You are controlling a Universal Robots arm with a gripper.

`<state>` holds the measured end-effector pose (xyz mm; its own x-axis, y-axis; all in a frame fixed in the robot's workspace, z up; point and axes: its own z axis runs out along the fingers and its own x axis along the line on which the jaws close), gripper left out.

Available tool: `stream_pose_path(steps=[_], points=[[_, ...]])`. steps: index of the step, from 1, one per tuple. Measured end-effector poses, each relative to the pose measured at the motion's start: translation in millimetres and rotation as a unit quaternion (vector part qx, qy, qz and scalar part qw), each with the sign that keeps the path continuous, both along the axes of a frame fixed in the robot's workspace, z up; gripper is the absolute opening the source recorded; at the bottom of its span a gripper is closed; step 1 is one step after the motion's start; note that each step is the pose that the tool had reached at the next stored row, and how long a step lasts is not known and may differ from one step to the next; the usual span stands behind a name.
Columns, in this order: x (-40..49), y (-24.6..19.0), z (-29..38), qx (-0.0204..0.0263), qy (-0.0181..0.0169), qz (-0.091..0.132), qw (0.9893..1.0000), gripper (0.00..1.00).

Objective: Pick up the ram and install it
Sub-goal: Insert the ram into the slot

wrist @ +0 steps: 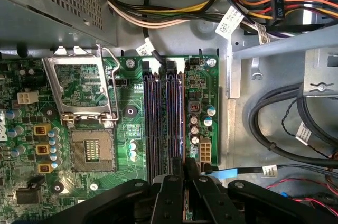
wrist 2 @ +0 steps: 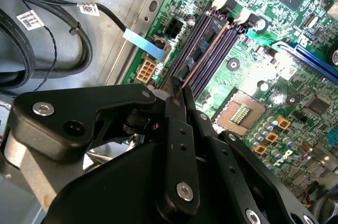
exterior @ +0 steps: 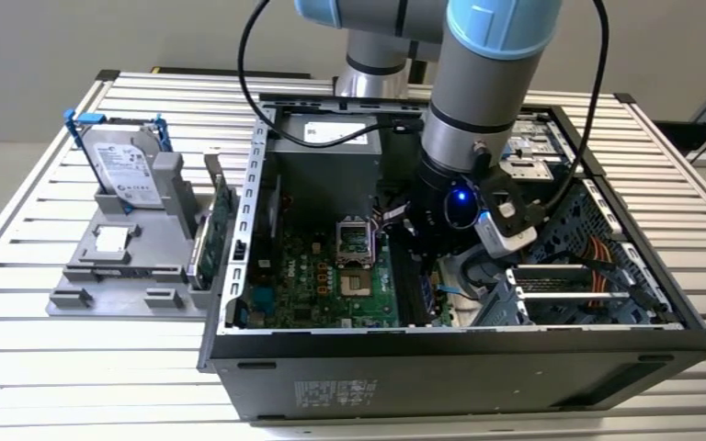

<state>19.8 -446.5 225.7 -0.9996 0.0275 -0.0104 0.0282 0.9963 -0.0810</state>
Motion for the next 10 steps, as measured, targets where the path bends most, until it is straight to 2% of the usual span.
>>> stream_pose_path(steps=[10], points=[[0.4,-0.2,-4.7,0.0003,0.0000,0.000,1.0000,0.00]])
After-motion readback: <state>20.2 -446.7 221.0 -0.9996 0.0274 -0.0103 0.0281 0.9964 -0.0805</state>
